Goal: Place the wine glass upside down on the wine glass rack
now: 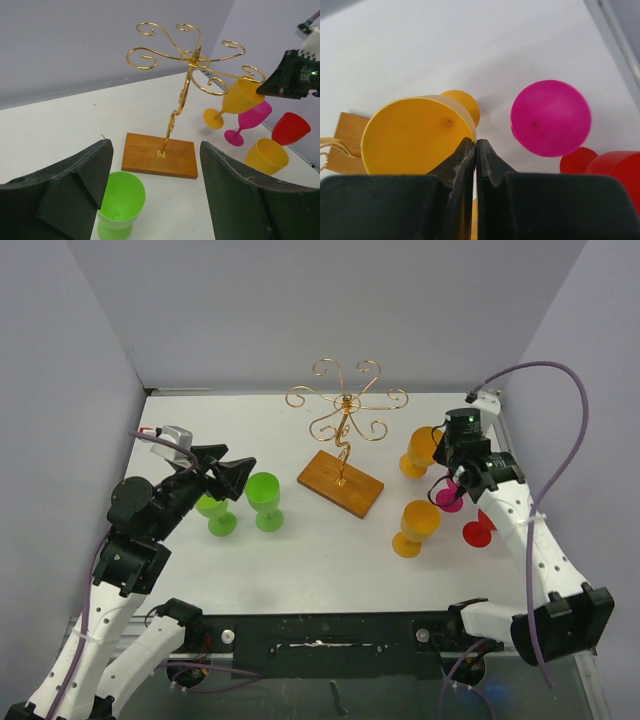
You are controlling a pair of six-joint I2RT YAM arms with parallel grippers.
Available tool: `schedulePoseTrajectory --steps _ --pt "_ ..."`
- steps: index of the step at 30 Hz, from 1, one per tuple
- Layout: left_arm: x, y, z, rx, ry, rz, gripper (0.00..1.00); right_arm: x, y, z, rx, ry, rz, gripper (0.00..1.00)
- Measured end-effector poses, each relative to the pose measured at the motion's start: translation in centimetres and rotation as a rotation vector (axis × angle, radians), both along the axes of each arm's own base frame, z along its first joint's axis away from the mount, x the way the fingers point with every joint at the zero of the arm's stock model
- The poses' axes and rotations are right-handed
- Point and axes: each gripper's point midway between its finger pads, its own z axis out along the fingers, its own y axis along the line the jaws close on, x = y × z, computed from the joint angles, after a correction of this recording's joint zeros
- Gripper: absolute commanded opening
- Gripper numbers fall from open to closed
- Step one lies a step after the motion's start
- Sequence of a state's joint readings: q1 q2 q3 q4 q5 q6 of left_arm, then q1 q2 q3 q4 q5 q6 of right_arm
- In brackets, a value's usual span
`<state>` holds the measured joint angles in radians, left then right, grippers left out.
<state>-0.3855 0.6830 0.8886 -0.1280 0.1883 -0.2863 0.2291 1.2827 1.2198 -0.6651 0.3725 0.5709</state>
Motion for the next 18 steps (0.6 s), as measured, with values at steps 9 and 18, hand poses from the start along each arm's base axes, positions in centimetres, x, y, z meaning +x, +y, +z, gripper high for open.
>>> schedulePoseTrajectory --steps 9,18 --pt "-1.1 -0.6 0.8 -0.032 -0.026 -0.055 0.69 -4.2 -1.6 14.3 -0.040 -0.495 -0.051 0.00" --pt "-1.2 -1.5 2.1 -0.116 -0.026 -0.099 0.69 -5.6 1.7 23.1 -0.021 -0.813 0.108 0.00"
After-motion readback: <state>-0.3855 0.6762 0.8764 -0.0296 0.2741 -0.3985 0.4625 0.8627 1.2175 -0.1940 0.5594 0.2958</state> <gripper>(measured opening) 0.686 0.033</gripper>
